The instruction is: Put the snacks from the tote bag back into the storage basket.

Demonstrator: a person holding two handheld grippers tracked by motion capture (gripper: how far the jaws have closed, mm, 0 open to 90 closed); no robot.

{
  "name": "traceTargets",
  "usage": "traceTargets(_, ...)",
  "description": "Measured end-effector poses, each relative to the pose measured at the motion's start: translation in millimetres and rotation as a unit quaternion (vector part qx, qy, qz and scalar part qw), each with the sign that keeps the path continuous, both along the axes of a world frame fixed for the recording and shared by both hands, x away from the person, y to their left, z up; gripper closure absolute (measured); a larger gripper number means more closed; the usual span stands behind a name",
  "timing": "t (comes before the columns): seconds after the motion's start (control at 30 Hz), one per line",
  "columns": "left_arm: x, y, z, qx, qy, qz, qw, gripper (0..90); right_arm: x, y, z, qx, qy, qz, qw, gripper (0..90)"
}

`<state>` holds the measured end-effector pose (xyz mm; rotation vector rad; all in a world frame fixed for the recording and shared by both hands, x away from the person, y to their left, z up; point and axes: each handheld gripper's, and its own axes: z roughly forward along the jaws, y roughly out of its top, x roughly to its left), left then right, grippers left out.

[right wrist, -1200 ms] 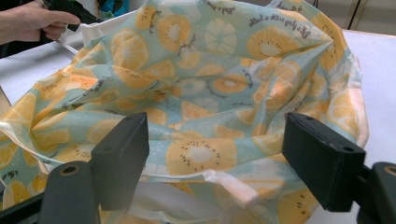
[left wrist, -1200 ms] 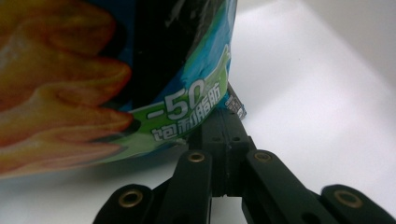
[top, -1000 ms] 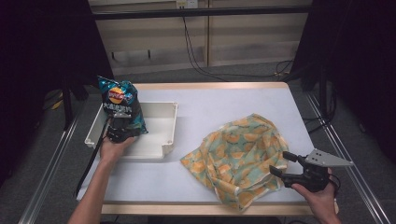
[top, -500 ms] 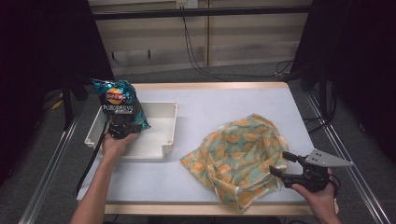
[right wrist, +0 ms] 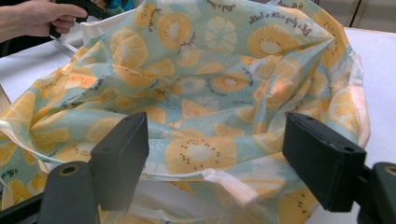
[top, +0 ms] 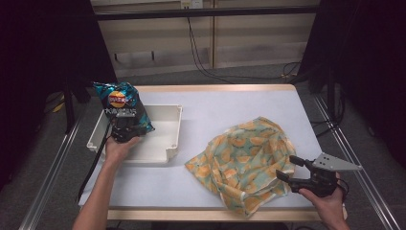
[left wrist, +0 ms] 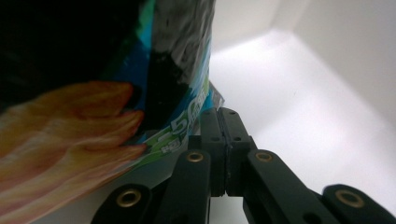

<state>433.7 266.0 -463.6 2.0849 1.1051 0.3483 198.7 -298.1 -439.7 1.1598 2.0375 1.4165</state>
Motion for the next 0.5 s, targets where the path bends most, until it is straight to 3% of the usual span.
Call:
traceTargets(0.13,-4.7,-0.4,2.2,0.007,-0.012,-0.001,0.9999,88.0,0.4,0.3,-0.6,0.001,0.003,0.001,1.0,22.4)
traceTargets(0.27,-11.3,-0.3,5.8,0.003,-0.023,-0.017,0.9996,83.9,0.3,0.3,-0.1,0.001,0.002,0.0,1.0,22.5)
traceTargets(0.33,-15.8,-1.9,7.2,-0.016,-0.029,-0.019,0.9993,78.4,-0.3,0.1,0.1,0.0,0.001,0.001,1.0,22.4)
traceTargets(0.4,-21.1,-2.4,9.7,-0.018,-0.037,-0.029,0.9987,76.6,-0.4,0.2,0.0,0.001,0.002,0.0,1.0,22.4)
traceTargets(0.5,-27.0,-3.3,11.6,-0.026,-0.035,-0.041,0.9982,65.1,-0.6,0.1,-0.2,0.0,0.001,-0.001,1.0,22.4)
